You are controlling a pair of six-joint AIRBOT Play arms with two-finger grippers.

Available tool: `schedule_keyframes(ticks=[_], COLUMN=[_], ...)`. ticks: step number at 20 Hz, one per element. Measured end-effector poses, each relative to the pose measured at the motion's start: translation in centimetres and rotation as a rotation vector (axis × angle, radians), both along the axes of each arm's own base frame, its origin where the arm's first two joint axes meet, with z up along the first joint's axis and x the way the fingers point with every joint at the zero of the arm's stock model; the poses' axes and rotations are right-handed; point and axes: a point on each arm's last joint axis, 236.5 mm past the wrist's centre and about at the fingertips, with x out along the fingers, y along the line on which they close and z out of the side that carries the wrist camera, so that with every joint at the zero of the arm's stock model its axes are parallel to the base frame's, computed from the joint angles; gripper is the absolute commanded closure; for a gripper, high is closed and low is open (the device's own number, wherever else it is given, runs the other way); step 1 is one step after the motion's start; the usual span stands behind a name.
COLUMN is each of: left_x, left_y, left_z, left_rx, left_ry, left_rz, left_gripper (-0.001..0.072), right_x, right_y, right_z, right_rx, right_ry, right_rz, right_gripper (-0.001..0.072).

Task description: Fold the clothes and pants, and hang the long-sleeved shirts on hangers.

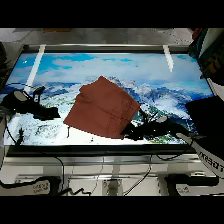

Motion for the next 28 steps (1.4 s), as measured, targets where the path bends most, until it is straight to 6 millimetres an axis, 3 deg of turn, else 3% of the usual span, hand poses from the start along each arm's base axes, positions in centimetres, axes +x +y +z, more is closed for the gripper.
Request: schedule_keyframes(ticks=[1, 4, 10, 14, 15, 18, 21, 24, 28], left_x=[-0.4, -1.1, -0.1, 1.2, 1.5, 2.0, 2.8, 4.6, 6.3], left_y=[-0.4, -1.3, -1.9, -3.4, -3.9, -4.6, -4.5, -4.4, -4.7], left_z=[-0.7, -1.9, -3.1, -4.0, -4.1, -5.0, -5.0, -2.4, 5.5], left_rx=[-0.018, -0.065, -0.103, -0.186, -0.213, -0.247, -0.252, -0.26, -0.247], left_ry=[0.018, 0.051, 0.03, 0.016, 0.016, 0.02, -0.012, -0.124, -0.355], left_rz=[-0.002, -0.001, 0.035, 0.086, 0.096, 0.116, 0.125, 0.112, 0.051], left_gripper=[0.0285, 0.0286, 0.0289, 0.0293, 0.0323, 0.0681, 0.0704, 0.0705, 0.0705], right_x=[-0.2, -0.2, 0.6, 0.9, 0.9, 1.1, 1.6, 3.1, 6.4], right_y=[0.2, 0.9, 1.1, 1.4, 1.4, 1.5, 1.7, 2.4, 3.6], right_z=[-0.2, -0.7, -0.2, 0.8, 0.9, 1.3, 2.1, 4.2, 9.6], right_rx=[-0.005, -0.02, -0.032, -0.019, -0.017, -0.014, -0.007, 0.006, 0.028], right_ry=[-0.003, -0.036, -0.091, -0.117, -0.122, -0.133, -0.164, -0.237, -0.406], right_rz=[0.01, 0.025, 0.016, 0.016, 0.016, 0.017, 0.04, 0.096, 0.187], right_gripper=[0.0549, 0.0687, 0.0688, 0.0688, 0.0688, 0.0688, 0.0688, 0.0688, 0.0689])
